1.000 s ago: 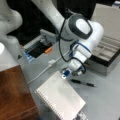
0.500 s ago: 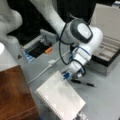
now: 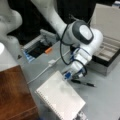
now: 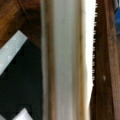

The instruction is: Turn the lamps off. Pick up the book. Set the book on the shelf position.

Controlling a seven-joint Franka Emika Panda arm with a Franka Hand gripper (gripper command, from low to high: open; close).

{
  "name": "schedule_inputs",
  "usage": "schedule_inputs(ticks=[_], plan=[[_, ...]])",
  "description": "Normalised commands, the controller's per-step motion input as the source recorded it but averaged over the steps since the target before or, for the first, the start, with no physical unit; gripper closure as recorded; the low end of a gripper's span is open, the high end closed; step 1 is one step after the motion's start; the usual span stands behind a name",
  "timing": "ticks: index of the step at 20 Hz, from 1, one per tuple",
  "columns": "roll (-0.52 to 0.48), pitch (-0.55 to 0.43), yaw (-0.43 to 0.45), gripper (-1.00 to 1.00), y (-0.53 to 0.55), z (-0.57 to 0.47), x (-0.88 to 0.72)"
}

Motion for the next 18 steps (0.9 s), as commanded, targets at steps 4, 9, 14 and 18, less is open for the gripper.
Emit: schedule_inputs(ticks=[4, 9, 14, 18], plan=[[-0.331, -0.016, 0.004, 1.00, 0.03, -0.06, 0.18], [-0.307, 0.003, 0.021, 1.00, -0.02, -0.03, 0.20], [-0.291, 0.027, 0.030, 1.00, -0.03, -0.05, 0.21], [-0.265, 0.028, 0.032, 1.00, -0.01, -0.08, 0.18]])
